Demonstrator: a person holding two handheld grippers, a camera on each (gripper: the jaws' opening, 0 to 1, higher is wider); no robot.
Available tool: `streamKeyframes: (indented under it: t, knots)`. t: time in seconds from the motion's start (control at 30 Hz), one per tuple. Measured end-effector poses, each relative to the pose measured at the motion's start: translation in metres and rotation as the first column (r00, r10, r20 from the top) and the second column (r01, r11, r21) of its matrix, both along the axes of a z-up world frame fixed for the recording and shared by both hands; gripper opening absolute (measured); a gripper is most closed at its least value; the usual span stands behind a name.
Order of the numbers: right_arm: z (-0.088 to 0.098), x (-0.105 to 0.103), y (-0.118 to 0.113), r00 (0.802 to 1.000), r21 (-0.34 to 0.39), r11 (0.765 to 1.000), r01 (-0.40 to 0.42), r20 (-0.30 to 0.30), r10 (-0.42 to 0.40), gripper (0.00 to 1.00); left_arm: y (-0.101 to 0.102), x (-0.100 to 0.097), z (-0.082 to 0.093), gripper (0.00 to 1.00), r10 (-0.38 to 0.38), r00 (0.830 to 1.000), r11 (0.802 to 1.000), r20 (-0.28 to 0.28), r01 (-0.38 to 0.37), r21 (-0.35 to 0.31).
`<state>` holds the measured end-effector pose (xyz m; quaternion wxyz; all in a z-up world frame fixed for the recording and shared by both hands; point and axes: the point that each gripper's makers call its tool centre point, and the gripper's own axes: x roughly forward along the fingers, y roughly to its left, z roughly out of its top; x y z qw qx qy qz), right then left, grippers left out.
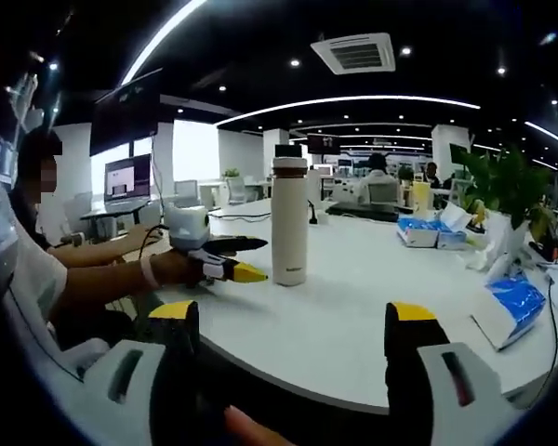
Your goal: Grasp the water cup twist off the cup lid place the cup lid on the table
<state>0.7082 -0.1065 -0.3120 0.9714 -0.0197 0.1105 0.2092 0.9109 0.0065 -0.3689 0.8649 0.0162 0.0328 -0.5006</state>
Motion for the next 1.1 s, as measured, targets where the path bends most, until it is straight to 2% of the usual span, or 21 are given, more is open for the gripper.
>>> streamKeyframes:
  t: [0.13, 0.27, 0.33, 0.47, 0.53, 0.77, 0.87, 0.97, 1.03, 1.1]
  knots:
    - [-0.001, 0.002, 0.003, 1.0, -0.003, 1.0, -0.011, 0.006, 0.011, 0.83, -0.006, 0.01, 0.001, 0.89, -0.004, 1.0, 1.0, -0.011, 0.003, -0.024]
    - [-0.005, 0.005, 0.005, 1.0, 0.011, 1.0, -0.022, -0.009, 0.022, 0.83, -0.013, 0.021, 0.002, 0.89, -0.002, 0.999, 0.998, -0.044, 0.0, -0.063]
    - [-0.005, 0.006, 0.005, 1.0, 0.002, 1.0, -0.019, -0.005, 0.019, 0.83, -0.015, 0.022, 0.005, 0.89, -0.007, 0.999, 0.996, -0.038, 0.004, -0.086]
    - [-0.008, 0.008, 0.01, 1.0, 0.017, 0.999, -0.029, -0.011, 0.03, 0.83, -0.016, 0.021, 0.005, 0.89, -0.011, 0.999, 0.996, -0.034, 0.008, -0.086]
    - [-0.009, 0.01, 0.014, 0.999, 0.02, 0.999, -0.037, -0.014, 0.037, 0.83, -0.018, 0.019, 0.003, 0.89, -0.014, 1.0, 0.998, -0.006, 0.013, -0.064]
    - [-0.008, 0.007, 0.023, 0.998, 0.019, 0.998, -0.059, -0.018, 0.059, 0.83, -0.024, 0.021, 0.002, 0.89, -0.032, 0.999, 0.997, -0.015, 0.031, -0.064]
    - [-0.006, 0.008, 0.021, 0.999, 0.01, 0.999, -0.049, -0.011, 0.049, 0.82, -0.027, 0.02, -0.002, 0.84, -0.045, 0.999, 0.998, -0.029, 0.044, -0.043]
    - [-0.004, 0.006, 0.021, 0.999, 0.031, 0.998, -0.047, -0.01, 0.048, 0.82, -0.027, 0.018, -0.003, 0.87, -0.05, 0.999, 0.998, -0.021, 0.049, -0.034]
    - [-0.006, 0.005, 0.023, 0.998, 0.037, 0.998, -0.055, -0.016, 0.055, 0.82, -0.027, 0.02, -0.003, 0.87, -0.048, 0.999, 0.998, -0.024, 0.047, -0.04]
    - [-0.008, 0.007, 0.023, 0.998, 0.04, 0.998, -0.053, -0.017, 0.054, 0.82, -0.027, 0.022, 0.001, 0.87, -0.052, 0.997, 0.995, -0.054, 0.048, -0.086]
